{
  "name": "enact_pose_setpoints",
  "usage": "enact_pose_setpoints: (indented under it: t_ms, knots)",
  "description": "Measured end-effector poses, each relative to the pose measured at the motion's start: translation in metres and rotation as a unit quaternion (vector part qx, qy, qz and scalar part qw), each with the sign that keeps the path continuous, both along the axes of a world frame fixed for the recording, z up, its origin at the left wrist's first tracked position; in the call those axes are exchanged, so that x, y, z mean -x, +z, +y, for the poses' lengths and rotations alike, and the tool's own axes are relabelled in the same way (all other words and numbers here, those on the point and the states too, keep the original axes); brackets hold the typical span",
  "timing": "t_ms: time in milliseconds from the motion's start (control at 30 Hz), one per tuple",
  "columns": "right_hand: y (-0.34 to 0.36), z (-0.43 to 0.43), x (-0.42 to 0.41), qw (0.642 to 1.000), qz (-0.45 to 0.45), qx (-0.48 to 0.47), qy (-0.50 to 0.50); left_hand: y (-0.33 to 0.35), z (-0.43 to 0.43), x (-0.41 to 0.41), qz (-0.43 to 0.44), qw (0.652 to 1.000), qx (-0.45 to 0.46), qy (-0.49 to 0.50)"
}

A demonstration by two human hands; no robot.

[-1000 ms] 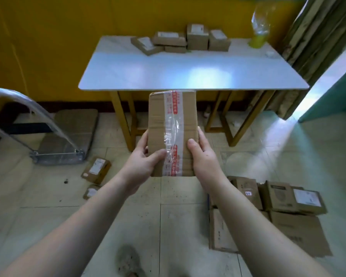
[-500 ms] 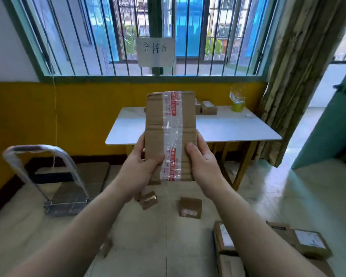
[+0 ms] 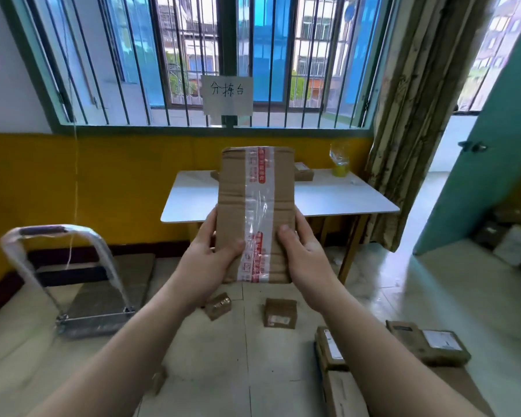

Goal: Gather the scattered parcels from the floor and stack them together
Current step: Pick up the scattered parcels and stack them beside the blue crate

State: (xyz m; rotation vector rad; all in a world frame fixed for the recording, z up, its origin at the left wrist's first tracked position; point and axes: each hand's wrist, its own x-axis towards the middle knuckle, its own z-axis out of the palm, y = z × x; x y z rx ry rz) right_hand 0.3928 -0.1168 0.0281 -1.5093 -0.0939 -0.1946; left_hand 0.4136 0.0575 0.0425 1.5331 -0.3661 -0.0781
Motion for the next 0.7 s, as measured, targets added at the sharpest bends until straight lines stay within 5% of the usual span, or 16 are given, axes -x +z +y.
enact_pose_setpoints:
  t_ms: [333, 467, 700]
  knots:
    - [-0.01, -0.062, 0.063, 0.997, 0.033, 0.028, -0.065, -0.01, -0.057, 0.04, 0.032, 0.997, -0.013, -0.066]
    - [0.002, -0.13, 0.09, 0.987, 0.011, 0.011, -0.16, -0.001, -0.107, 0.055, 0.013, 0.991, -0.079, -0.104]
    - [0.004, -0.268, 0.154, 0.965, -0.025, -0.065, -0.253, -0.009, -0.245, 0.101, 0.065, 0.987, -0.033, -0.142]
